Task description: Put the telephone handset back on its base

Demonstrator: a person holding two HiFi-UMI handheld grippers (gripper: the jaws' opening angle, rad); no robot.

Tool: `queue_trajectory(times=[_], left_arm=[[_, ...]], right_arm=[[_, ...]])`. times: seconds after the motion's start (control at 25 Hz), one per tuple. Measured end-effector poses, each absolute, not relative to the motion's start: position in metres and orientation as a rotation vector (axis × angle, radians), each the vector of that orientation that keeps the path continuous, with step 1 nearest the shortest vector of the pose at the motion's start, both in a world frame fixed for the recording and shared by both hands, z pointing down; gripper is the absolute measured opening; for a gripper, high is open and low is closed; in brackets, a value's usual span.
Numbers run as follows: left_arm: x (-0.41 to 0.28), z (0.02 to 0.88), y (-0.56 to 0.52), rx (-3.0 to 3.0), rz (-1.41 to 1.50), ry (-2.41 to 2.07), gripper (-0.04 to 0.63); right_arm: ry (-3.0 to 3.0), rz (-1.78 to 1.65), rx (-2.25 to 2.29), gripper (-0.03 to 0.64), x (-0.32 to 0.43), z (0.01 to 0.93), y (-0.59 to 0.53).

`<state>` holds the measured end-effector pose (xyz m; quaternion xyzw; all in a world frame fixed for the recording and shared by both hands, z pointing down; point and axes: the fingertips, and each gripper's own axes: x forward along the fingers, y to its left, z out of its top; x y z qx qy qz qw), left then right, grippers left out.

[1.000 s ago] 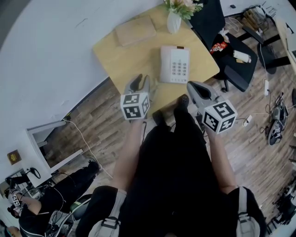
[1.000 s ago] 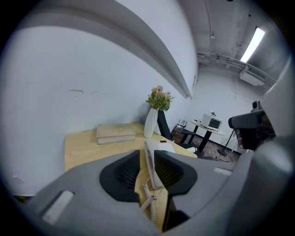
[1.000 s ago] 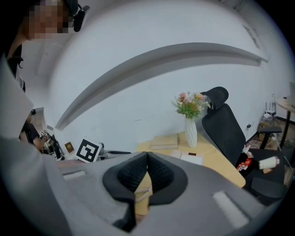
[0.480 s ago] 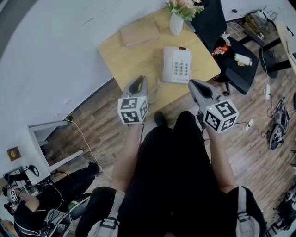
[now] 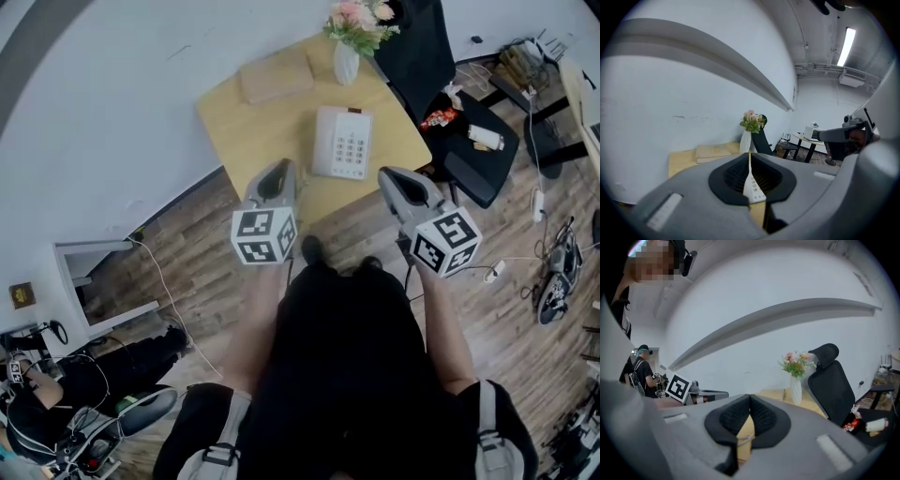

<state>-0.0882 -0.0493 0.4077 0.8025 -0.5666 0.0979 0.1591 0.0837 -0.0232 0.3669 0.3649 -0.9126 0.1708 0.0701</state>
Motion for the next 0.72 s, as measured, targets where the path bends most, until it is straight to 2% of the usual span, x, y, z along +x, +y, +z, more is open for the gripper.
queue_trajectory(times=[0.72], left_arm=[[0.025,0.347,0.041,2.353,0.196,-1.699,0.011]], right_arm=[[-2.846,0.432,0.944,0.003,0.175,0.349,0.036]])
